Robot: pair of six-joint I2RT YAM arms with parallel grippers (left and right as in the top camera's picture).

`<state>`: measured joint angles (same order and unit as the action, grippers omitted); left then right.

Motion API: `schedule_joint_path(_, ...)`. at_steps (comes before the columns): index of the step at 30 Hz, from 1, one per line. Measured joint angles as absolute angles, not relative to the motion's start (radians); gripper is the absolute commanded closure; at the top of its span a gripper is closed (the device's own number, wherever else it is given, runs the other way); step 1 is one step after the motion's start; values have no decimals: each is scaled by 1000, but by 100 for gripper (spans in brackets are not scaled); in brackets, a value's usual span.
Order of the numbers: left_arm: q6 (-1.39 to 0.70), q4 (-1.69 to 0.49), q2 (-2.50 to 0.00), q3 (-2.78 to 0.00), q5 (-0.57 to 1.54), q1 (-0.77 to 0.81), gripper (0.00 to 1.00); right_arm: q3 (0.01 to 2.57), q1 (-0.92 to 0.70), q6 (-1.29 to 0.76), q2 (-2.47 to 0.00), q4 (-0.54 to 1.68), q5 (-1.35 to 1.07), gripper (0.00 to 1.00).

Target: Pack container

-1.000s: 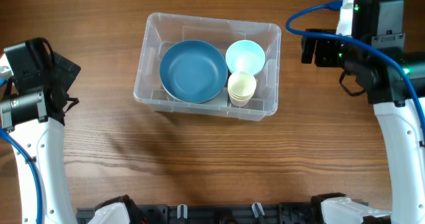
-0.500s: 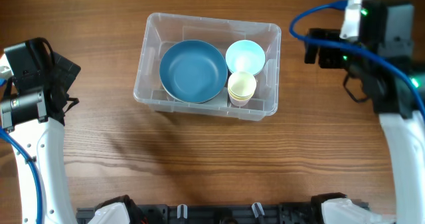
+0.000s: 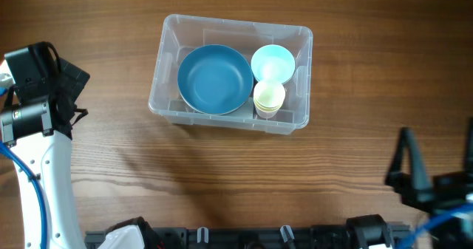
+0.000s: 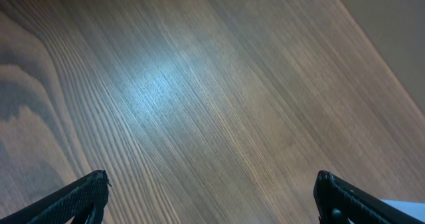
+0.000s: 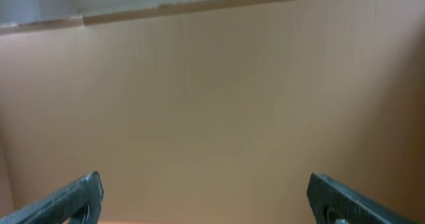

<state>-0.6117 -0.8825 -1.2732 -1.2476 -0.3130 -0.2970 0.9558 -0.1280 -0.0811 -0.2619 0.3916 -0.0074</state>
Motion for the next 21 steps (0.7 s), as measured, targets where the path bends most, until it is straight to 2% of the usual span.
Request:
schedule_joint_path(10, -612, -883, -1273, -1248, -313, -297, 0, 370, -101, -68, -108, 110, -13, 0)
schedule_joint_path(21, -612, -883, -1273, -1248, -313, -297, 0, 115, -82, -74, -21, 9, -62, 0)
